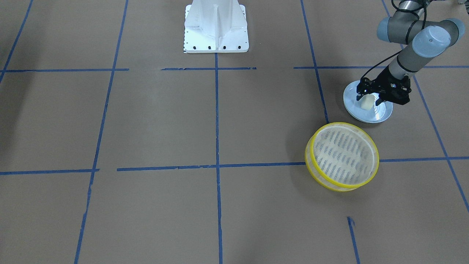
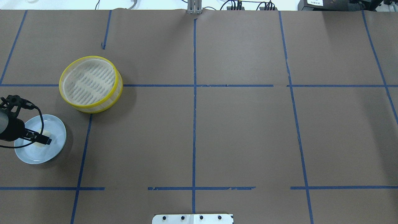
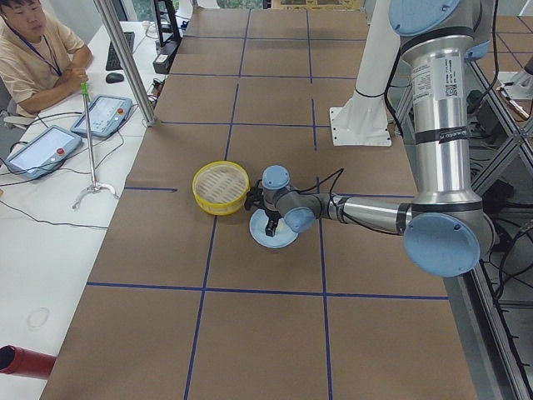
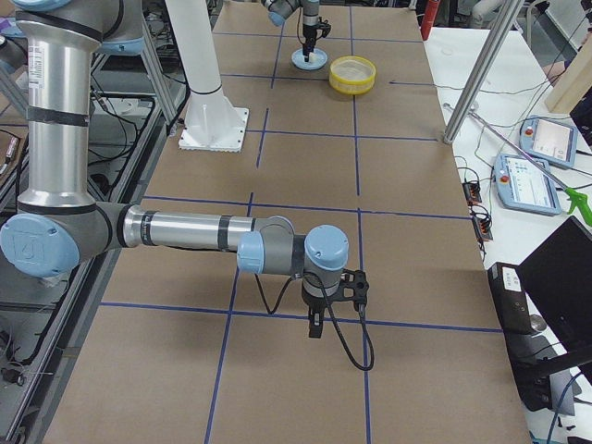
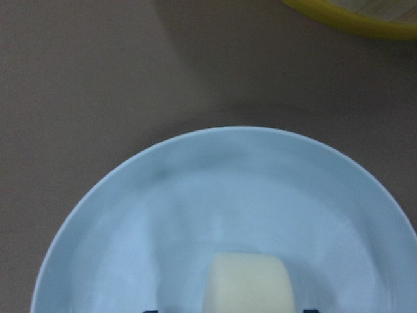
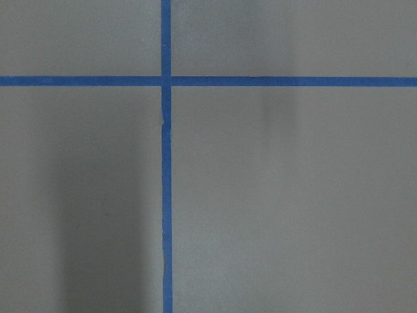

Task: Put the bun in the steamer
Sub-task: 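Close the left gripper on the bun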

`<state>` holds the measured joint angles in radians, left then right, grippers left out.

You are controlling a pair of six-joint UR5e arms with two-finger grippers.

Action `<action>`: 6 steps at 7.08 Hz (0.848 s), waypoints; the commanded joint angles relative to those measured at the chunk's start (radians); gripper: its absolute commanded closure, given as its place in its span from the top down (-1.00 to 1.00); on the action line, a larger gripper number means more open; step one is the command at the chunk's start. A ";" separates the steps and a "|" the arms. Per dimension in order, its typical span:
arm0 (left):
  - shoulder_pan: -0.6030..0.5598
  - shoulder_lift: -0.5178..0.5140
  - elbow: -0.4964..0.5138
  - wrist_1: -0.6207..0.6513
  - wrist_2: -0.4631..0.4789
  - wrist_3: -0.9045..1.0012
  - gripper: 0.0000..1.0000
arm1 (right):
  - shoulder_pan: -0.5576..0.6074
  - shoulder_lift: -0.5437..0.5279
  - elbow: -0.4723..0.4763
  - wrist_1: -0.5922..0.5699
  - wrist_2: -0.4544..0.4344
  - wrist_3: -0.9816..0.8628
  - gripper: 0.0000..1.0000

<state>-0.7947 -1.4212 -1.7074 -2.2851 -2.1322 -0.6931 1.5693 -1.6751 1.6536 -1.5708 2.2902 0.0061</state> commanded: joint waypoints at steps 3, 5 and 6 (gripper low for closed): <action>0.008 -0.002 -0.009 -0.001 0.009 -0.005 -0.08 | 0.000 0.000 0.000 0.000 0.000 0.000 1.00; 0.008 -0.002 -0.018 0.001 0.009 -0.006 -0.15 | 0.000 0.000 0.000 0.000 0.000 0.000 1.00; 0.003 -0.001 -0.044 0.003 0.008 -0.008 -0.16 | 0.000 0.000 0.000 0.000 0.000 0.000 1.00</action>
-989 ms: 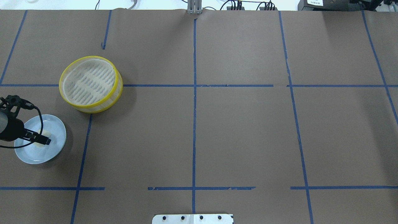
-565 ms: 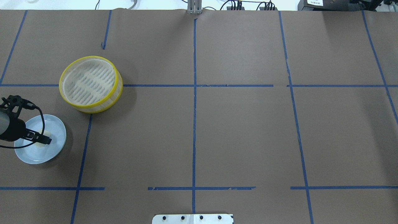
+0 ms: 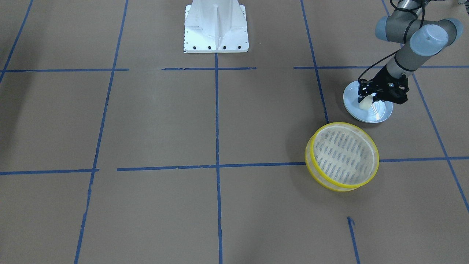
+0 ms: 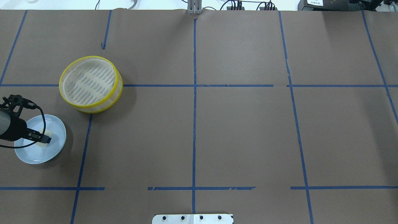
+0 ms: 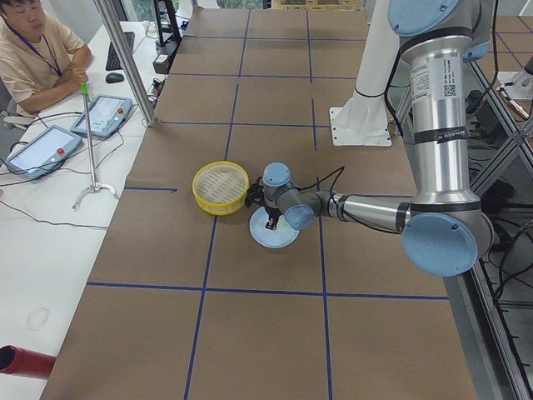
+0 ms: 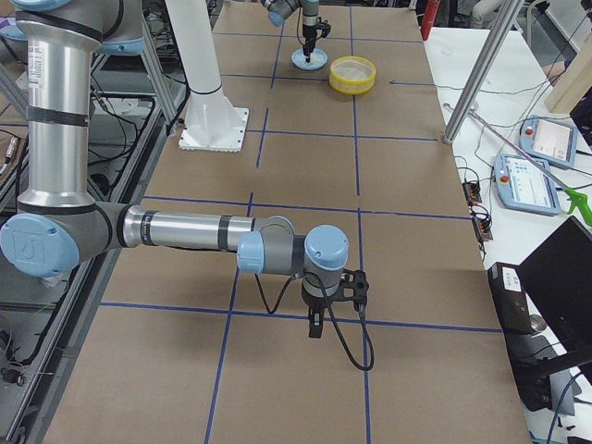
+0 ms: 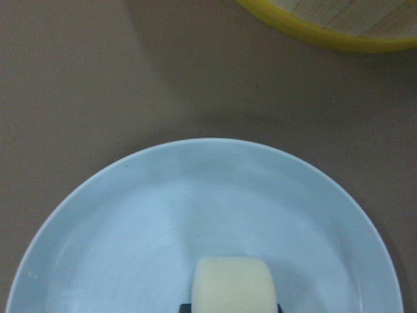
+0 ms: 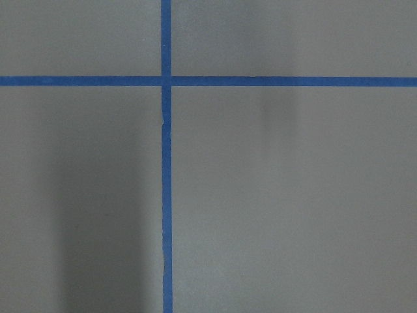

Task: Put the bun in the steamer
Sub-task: 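Close the left gripper on the bun, then lift the bun with the left gripper and carry it over the steamer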

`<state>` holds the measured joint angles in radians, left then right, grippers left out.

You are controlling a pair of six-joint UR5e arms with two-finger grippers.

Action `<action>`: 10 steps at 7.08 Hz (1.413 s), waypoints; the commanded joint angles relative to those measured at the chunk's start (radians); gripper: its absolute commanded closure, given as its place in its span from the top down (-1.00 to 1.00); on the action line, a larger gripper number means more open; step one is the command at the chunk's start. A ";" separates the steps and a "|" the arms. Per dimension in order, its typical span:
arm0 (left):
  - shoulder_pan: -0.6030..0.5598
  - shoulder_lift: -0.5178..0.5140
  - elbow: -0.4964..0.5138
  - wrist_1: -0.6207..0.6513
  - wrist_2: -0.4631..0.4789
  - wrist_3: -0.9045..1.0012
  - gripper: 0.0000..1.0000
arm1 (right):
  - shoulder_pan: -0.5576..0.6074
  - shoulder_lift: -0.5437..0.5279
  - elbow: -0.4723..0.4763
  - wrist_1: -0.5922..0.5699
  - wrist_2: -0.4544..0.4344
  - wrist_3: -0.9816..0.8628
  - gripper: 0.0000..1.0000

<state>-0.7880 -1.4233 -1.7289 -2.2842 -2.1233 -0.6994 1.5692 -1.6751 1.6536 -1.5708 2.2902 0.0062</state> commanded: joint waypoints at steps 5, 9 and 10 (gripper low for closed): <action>-0.109 -0.078 -0.141 0.046 -0.038 -0.114 -0.19 | 0.000 0.000 0.000 0.000 0.000 0.000 1.00; -0.155 -0.449 0.044 0.397 -0.035 -0.180 -0.19 | 0.000 0.000 0.000 0.000 0.000 0.000 1.00; -0.157 -0.468 0.087 0.394 -0.035 -0.199 -0.19 | 0.000 0.000 0.000 0.000 0.000 0.000 1.00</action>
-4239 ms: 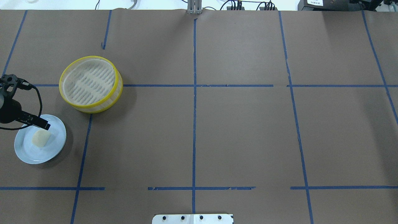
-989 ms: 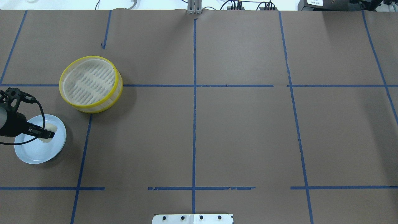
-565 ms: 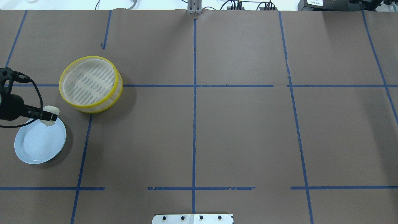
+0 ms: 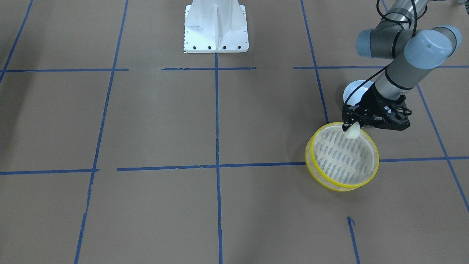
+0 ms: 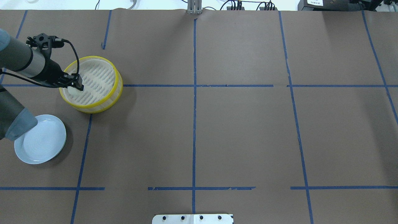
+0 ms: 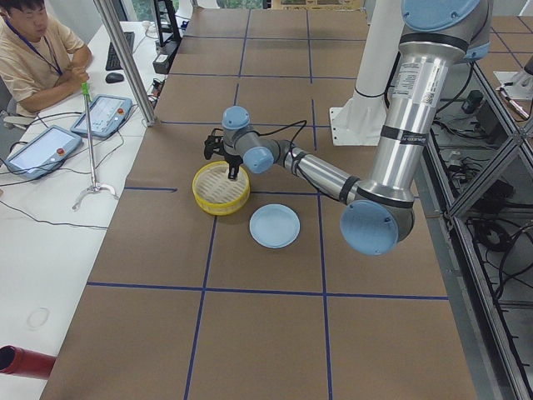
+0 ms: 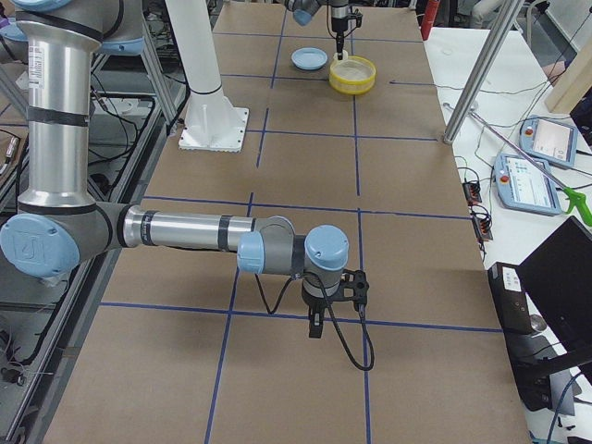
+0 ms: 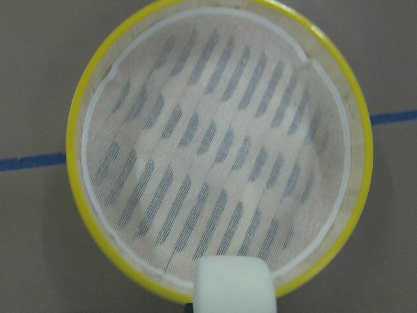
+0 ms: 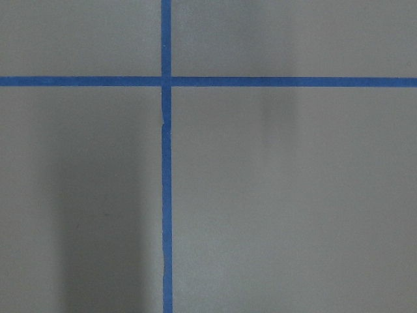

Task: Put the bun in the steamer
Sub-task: 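Lift the bun with the left gripper and carry it over the steamer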

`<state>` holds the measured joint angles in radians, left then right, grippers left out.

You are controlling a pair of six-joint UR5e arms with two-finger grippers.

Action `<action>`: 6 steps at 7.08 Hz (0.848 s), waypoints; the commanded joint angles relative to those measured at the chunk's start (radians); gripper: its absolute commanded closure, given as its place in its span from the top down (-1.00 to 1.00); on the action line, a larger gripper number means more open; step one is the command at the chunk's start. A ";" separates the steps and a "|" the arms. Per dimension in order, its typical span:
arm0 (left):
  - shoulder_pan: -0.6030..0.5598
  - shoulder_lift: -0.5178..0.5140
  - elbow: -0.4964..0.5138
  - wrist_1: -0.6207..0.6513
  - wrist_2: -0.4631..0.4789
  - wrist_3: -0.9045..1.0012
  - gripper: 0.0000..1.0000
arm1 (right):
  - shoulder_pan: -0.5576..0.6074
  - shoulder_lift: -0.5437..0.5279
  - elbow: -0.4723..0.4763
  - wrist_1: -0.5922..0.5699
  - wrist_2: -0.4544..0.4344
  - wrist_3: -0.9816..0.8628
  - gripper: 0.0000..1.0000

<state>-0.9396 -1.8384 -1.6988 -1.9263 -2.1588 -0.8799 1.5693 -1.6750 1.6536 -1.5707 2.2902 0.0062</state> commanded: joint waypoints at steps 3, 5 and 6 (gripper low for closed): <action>0.004 -0.142 0.188 0.027 0.005 -0.065 -0.18 | 0.000 0.000 0.000 0.000 0.000 0.000 1.00; 0.007 -0.150 0.238 -0.028 0.005 -0.067 -0.18 | 0.000 0.000 0.000 0.000 0.000 0.000 1.00; 0.011 -0.150 0.249 -0.034 0.007 -0.065 -0.18 | 0.000 0.000 0.000 0.000 0.000 0.000 1.00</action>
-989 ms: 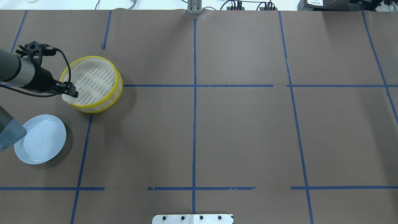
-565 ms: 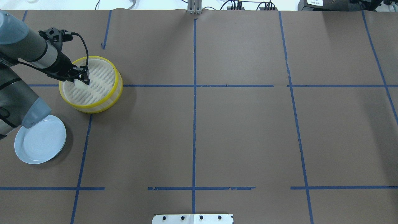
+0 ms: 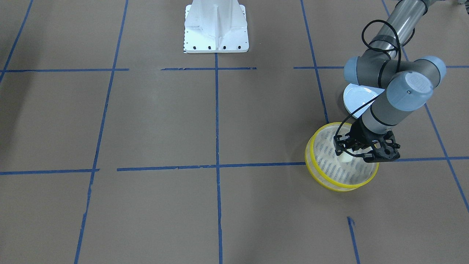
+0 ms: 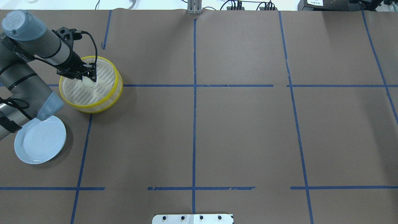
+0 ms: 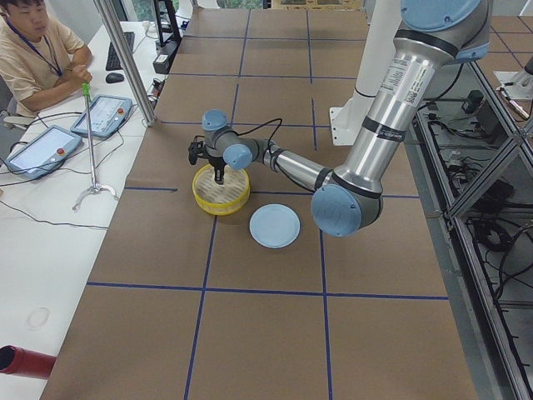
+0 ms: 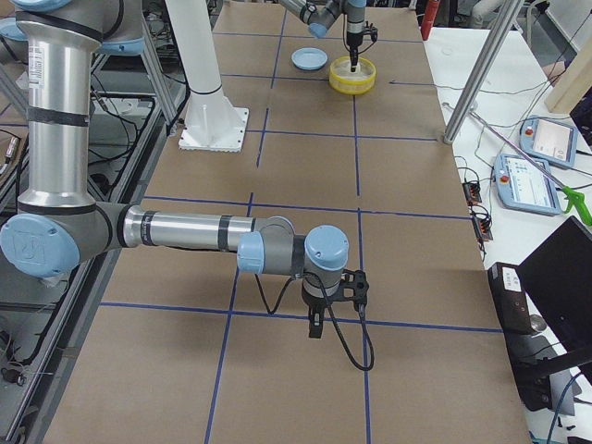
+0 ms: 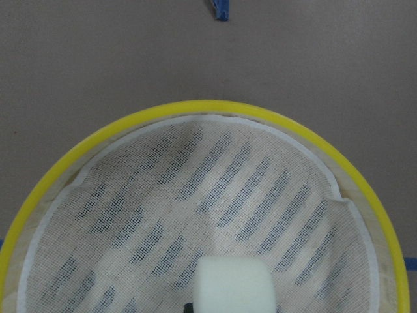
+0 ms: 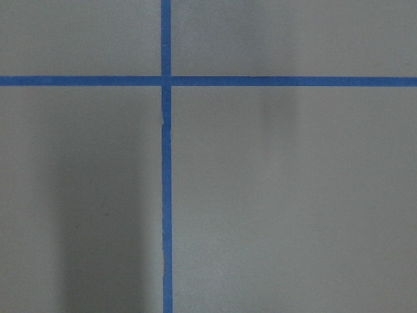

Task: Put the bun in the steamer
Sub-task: 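Lower the bun into the steamer and open the left gripper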

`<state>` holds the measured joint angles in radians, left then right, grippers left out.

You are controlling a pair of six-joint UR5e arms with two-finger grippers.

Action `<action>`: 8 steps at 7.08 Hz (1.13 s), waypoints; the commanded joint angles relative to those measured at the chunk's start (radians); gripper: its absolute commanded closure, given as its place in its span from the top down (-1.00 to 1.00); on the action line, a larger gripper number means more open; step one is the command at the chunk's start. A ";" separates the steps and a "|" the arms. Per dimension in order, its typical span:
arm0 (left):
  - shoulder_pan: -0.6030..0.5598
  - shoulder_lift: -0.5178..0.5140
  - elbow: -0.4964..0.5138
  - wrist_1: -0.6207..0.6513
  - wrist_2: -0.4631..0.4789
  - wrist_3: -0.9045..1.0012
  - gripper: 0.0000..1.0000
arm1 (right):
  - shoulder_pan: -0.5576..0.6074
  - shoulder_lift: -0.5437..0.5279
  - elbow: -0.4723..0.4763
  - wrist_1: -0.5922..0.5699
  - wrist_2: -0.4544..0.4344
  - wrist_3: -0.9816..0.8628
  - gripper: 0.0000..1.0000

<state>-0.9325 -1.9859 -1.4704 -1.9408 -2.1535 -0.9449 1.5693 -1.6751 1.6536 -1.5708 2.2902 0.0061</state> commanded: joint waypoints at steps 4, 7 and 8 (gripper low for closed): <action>0.011 -0.001 0.024 -0.020 0.000 -0.002 -0.14 | 0.000 0.000 0.000 0.002 0.000 0.000 1.00; 0.014 0.005 0.025 -0.018 0.000 -0.005 -0.13 | 0.000 0.000 0.000 0.000 0.000 0.000 1.00; 0.018 0.009 0.025 -0.018 0.000 -0.005 -0.13 | 0.000 0.000 0.000 0.000 0.000 0.000 1.00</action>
<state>-0.9182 -1.9803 -1.4451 -1.9590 -2.1537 -0.9485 1.5693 -1.6751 1.6536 -1.5708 2.2902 0.0061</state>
